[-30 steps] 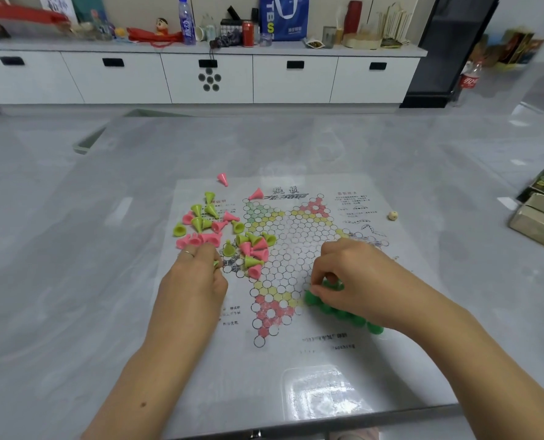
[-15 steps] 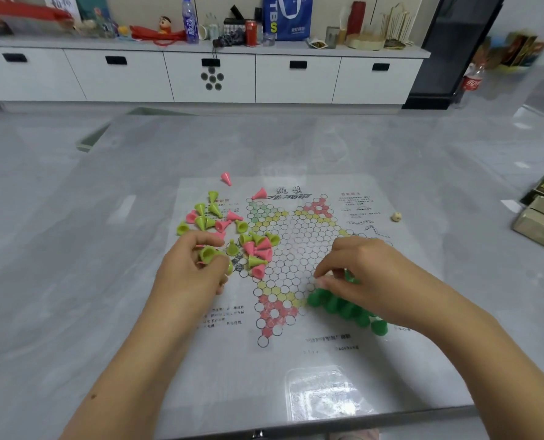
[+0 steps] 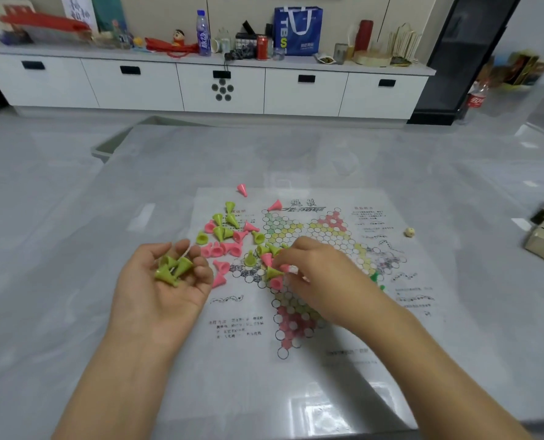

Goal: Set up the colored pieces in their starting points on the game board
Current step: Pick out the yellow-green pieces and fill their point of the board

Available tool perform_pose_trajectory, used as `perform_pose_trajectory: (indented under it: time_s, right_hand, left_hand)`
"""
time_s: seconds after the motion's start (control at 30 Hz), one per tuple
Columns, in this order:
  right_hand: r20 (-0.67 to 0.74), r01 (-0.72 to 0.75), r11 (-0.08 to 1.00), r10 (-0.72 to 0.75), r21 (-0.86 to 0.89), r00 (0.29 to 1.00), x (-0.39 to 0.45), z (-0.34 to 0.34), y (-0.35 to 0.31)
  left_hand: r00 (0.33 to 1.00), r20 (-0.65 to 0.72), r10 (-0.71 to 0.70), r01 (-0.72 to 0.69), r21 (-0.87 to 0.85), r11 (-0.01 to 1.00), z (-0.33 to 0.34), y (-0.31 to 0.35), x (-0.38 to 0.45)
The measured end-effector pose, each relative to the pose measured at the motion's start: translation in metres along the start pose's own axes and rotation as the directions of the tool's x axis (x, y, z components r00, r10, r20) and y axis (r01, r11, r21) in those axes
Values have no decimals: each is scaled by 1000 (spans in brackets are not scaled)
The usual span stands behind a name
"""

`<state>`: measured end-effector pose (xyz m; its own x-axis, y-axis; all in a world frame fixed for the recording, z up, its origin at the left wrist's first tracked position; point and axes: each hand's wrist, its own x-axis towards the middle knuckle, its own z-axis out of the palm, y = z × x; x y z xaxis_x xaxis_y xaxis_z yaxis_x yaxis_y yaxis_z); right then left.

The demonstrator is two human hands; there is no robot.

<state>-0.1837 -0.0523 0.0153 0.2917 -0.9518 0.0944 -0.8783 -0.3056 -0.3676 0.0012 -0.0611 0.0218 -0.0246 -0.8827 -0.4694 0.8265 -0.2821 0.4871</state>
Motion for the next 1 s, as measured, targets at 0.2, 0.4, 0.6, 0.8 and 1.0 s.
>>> perform_pose_trajectory:
  time_s: [0.2,0.4,0.6,0.8,1.0]
  right_hand:
    - [-39,-44,990,39,-131,998,18,32,-16]
    - [-276,91,977,-35,192,961,26,24,-36]
    - [-219,145,781,-10,608,976,23,10,-57]
    - [-235,-210,900,314,381,920,31,0,-11]
    - [-26,-345,936,348,69,937,45,39,-10]
  left_hand:
    - [988,-11,-152,152,34,988,-5,-3,4]
    - [969,15,-245,246,-16,969,-6,-3,10]
    - [940,116,-322,331,-75,940,-8,-8,11]
    - [966,-6,-257,257,7,966,-8,-4,8]
    - [971,67,-229,232,-47,972,-8,1,6]
